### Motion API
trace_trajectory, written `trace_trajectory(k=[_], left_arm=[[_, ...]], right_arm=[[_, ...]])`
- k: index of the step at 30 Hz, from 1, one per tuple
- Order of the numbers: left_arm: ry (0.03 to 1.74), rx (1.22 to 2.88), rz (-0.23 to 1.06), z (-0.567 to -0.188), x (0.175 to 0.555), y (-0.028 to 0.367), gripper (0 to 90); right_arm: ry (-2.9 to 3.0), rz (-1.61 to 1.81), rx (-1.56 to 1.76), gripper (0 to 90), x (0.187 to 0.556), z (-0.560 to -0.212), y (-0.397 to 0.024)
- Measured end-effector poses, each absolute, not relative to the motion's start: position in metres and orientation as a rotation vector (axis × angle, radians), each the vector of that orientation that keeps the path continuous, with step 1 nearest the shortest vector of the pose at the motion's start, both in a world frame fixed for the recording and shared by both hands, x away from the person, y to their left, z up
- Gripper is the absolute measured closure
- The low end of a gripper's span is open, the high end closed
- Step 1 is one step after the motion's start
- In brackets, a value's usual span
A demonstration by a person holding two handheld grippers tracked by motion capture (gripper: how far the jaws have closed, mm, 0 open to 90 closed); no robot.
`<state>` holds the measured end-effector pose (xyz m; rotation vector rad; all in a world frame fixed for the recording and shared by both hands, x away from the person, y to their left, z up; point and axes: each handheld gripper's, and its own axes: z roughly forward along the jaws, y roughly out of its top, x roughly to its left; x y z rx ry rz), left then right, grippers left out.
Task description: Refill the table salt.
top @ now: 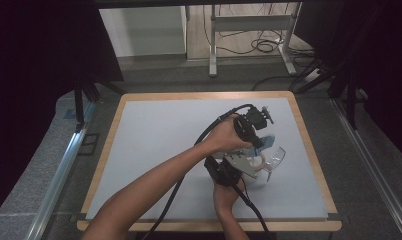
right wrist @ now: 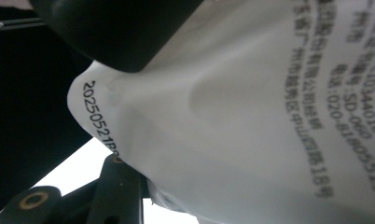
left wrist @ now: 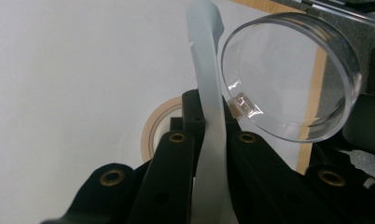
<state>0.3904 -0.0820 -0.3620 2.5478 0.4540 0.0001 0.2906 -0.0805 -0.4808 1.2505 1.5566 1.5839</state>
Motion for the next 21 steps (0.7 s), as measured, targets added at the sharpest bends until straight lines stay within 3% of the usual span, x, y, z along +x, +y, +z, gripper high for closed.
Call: trace_trajectory(k=[21], left_arm=[[0.46, 2.547, 0.005, -0.361, 0.3915, -0.0798, 89.7]], right_arm=[[1.561, 1.585, 1.247, 55.0, 0.292, -0.479, -0.0788]])
